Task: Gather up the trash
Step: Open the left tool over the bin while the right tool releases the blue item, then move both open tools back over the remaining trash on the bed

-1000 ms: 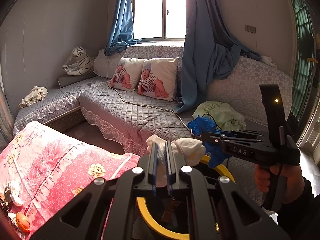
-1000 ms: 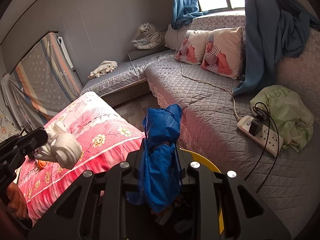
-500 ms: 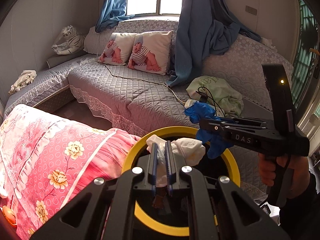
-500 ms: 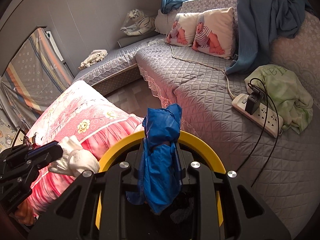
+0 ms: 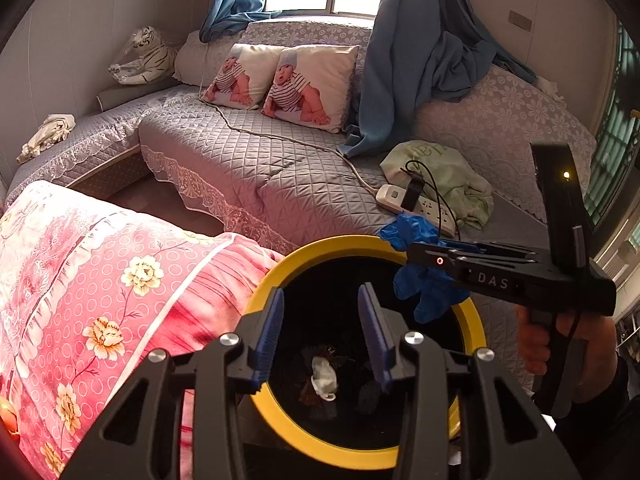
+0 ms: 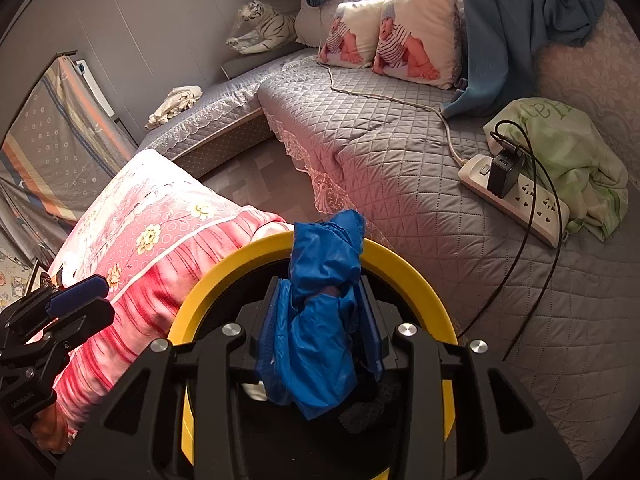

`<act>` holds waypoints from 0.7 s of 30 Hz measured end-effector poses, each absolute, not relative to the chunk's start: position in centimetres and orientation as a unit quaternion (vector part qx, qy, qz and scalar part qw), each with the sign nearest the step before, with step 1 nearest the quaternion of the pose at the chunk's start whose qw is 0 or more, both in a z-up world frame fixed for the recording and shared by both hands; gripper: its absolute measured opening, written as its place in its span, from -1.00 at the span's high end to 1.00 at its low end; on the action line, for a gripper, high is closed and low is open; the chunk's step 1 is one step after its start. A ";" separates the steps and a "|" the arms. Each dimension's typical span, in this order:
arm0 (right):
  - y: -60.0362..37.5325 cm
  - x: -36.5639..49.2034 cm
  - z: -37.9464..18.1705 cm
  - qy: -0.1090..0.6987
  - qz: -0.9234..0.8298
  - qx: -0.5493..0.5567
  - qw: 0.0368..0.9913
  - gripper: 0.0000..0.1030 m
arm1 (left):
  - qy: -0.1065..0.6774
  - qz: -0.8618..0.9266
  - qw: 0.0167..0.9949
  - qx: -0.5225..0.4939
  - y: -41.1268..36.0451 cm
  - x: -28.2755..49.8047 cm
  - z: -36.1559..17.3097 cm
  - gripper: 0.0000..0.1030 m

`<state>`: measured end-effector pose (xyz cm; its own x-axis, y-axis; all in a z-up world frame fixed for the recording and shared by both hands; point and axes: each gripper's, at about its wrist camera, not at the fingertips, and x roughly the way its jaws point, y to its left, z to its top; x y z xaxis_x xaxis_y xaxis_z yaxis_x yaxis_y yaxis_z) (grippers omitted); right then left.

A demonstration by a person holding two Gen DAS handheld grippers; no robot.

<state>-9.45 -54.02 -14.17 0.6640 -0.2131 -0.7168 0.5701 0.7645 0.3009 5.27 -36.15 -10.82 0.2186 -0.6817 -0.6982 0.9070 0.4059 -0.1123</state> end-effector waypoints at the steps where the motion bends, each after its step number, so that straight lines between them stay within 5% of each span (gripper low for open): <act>1: -54.1 -9.6 -14.2 0.342 -0.226 0.262 0.874 0.19 | 0.346 -0.518 0.766 0.160 -36.0 5.4 -10.7 0.11; 21: -51.7 -7.2 -9.5 0.294 -0.190 0.239 0.906 0.11 | 0.281 -0.446 0.843 0.106 -29.3 8.8 -5.3 0.11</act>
